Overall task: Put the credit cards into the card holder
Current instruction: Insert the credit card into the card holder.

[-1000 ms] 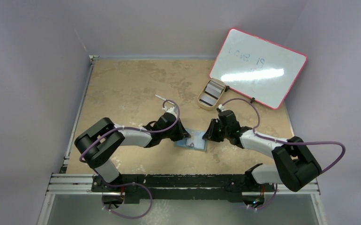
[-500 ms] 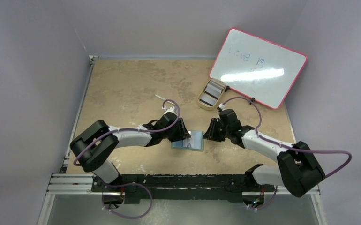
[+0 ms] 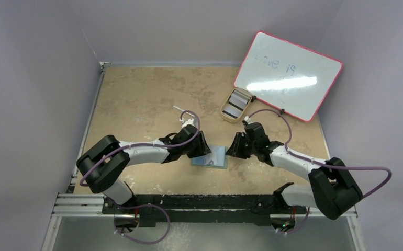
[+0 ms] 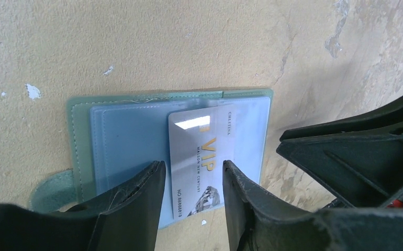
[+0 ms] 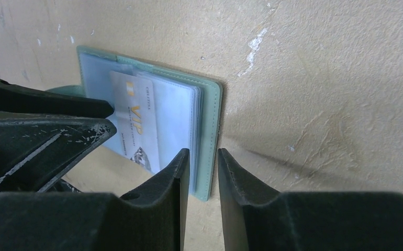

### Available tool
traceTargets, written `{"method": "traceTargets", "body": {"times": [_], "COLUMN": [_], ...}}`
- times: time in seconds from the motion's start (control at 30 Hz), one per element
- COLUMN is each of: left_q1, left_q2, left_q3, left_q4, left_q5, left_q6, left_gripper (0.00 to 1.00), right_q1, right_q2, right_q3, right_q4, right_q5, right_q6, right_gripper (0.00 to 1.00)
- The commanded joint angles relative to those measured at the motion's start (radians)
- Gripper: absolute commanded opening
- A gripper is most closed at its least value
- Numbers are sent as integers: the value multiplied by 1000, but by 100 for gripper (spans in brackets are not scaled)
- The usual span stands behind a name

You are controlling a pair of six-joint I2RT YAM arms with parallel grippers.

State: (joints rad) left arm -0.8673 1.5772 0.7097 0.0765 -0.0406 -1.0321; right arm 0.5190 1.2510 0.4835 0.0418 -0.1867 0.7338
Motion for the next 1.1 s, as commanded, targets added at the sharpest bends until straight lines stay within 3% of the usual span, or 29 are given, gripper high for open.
{"method": "traceTargets", "body": {"times": [0.0,0.57,1.07], "left_q1": [-10,-67,-102], "left_q2": [4,52,66], "left_q3": [19,43,92], "left_q4": [14,89,134], "left_q5": [-16,-12,-27], "left_q6": [2,-24,-9], "left_gripper": [44,45,45], "right_q1": [4,6,10], "right_q2": [21,79,85], "right_q3": [-22,-93,-95], "right_q4": [69,211,219], "right_q5": [-28,-83,-81], "right_q6": [22,74,65], "right_gripper": [30,31,33]}}
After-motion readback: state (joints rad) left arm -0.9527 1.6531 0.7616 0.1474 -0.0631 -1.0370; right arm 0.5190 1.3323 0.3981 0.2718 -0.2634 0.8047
